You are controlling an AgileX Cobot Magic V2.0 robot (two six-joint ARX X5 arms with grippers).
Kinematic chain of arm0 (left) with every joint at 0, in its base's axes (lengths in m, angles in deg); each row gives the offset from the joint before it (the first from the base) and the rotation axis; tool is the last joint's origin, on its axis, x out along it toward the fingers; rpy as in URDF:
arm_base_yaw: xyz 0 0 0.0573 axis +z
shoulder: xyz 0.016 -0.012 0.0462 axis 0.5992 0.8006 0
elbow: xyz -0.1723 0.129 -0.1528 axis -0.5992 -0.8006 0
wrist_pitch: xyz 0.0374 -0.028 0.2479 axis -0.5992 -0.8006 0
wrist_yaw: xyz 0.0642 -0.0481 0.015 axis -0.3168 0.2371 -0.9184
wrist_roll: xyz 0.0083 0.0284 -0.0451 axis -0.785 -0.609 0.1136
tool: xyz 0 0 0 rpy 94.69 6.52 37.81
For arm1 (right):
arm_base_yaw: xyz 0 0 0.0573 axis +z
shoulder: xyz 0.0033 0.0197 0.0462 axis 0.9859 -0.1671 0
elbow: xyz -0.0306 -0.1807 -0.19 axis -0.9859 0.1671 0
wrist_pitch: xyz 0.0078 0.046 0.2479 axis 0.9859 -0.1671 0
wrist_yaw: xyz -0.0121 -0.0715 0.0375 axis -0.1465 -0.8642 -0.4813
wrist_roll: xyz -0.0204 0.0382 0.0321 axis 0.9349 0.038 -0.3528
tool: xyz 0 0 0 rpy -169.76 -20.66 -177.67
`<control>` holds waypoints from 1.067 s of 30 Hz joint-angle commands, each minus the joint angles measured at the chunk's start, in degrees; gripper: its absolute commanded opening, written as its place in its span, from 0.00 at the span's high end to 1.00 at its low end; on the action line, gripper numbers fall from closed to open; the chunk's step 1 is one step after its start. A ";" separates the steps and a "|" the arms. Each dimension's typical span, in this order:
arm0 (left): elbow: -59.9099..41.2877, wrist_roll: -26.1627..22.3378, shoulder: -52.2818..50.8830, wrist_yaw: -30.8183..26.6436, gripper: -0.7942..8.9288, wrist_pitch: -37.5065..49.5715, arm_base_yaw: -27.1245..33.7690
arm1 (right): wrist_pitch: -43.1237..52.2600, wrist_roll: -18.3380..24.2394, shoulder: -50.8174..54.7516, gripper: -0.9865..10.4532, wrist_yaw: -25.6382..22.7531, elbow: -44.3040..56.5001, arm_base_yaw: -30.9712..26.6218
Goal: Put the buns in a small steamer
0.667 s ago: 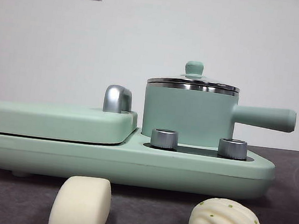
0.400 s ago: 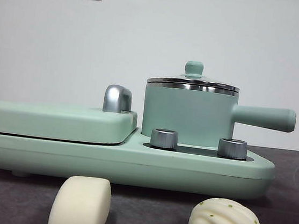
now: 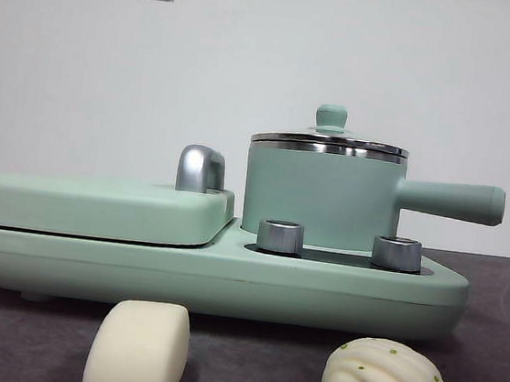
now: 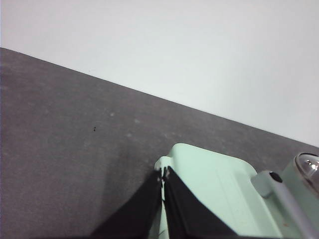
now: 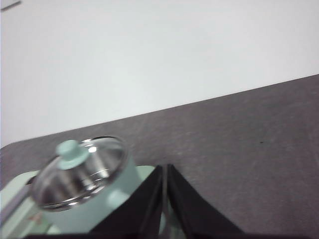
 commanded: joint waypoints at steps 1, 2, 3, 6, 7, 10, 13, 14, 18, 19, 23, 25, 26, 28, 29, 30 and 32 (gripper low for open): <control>6.32 -0.44 4.79 1.42 0.91 -1.29 -0.15 | -2.75 2.60 -3.08 0.90 2.93 -6.23 0.17; 8.57 -0.59 6.80 2.29 0.91 -1.84 -0.15 | -4.04 3.28 -4.70 0.90 4.74 -8.72 0.17; 10.80 -0.74 8.85 3.50 0.91 -2.27 -0.15 | -5.16 3.65 -6.21 0.90 6.45 -10.84 0.17; 16.59 -0.85 14.27 8.28 0.91 -3.28 -0.20 | -8.04 5.46 -10.60 0.90 12.17 -16.17 0.17; 17.94 -1.22 15.52 9.84 0.91 -3.67 -0.20 | -9.03 6.51 -12.00 0.90 14.10 -17.66 0.17; 23.30 -4.04 20.46 16.33 0.91 -6.14 -0.22 | -12.41 9.77 -16.37 0.90 20.06 -22.12 0.17; 27.58 -6.29 24.63 22.80 0.91 -8.92 -0.26 | -15.10 12.20 -20.17 0.90 25.57 -25.42 0.17; 29.00 -6.97 26.01 25.14 0.91 -10.08 -0.31 | -15.69 13.03 -21.22 0.90 27.41 -26.27 0.17; 33.24 -9.20 30.25 33.75 0.91 -13.97 -0.57 | -15.85 14.75 -23.56 0.90 31.78 -27.50 0.17; 33.83 -9.31 30.91 35.41 0.91 -14.53 -0.72 | -15.85 15.10 -23.85 0.90 32.30 -27.50 0.17; 34.34 -9.33 32.30 40.26 0.91 -14.69 -1.46 | -15.89 15.72 -24.24 0.90 32.54 -27.50 0.17; 34.34 -9.55 32.48 40.24 0.91 -14.71 -1.66 | -15.87 15.69 -24.24 0.90 32.41 -27.50 0.17; 34.34 -10.10 32.52 40.11 0.90 -14.64 -1.66 | -15.89 15.67 -24.24 0.90 32.15 -27.50 0.17; 34.34 -11.02 32.54 39.89 0.81 -14.67 -1.66 | -15.93 15.63 -24.24 0.89 32.06 -27.50 0.17; 34.34 -11.02 32.57 39.82 0.73 -14.64 -1.66 | -16.02 15.61 -24.22 0.86 32.06 -27.50 0.17; 34.34 -11.02 32.57 39.82 0.64 -14.60 -1.66 | -16.15 15.61 -24.24 0.81 32.04 -27.50 0.17; 34.34 -11.02 32.57 39.82 0.51 -14.53 -1.66 | -16.68 15.61 -24.24 0.71 31.28 -27.50 0.17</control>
